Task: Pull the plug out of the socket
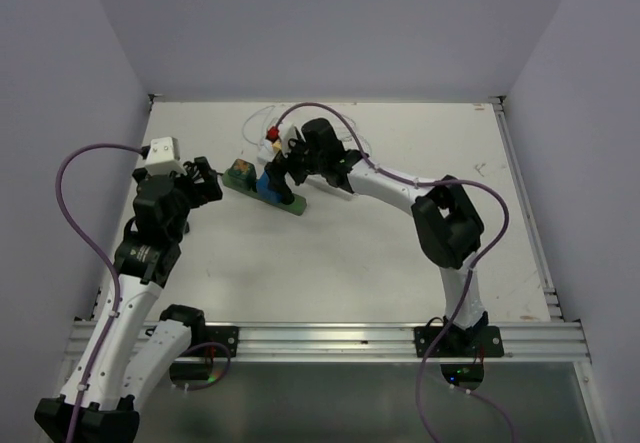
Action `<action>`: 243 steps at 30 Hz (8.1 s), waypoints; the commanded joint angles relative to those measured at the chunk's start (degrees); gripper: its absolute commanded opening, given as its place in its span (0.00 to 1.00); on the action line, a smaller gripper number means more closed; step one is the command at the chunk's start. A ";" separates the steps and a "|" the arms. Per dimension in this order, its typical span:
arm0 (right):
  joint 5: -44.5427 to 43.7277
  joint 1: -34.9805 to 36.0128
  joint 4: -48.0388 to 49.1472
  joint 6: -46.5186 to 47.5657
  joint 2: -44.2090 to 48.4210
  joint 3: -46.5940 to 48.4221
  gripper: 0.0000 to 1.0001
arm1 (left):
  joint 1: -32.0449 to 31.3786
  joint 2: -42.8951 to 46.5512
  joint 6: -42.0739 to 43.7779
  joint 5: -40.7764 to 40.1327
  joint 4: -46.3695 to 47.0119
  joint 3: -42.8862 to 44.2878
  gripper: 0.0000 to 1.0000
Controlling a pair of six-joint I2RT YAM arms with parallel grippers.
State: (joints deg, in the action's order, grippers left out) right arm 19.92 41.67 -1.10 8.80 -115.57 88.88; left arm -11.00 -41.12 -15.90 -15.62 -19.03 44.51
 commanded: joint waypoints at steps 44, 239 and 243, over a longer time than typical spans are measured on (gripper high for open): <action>-1.82 4.74 8.05 -2.64 30.05 -40.80 0.20 | -17.72 -9.50 -6.87 11.32 25.34 -15.32 0.94; -10.88 -39.10 15.07 -36.28 40.80 -46.71 0.47 | -41.73 -39.65 -6.51 -13.56 44.78 -21.13 0.08; -4.20 -47.99 22.27 -45.61 31.92 -44.51 0.47 | -41.73 -38.77 -6.69 -12.33 43.99 -20.35 0.07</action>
State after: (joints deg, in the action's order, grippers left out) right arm 8.14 -3.25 12.80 -25.78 -78.78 41.01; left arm -52.90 -80.71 -19.99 -28.88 30.24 23.09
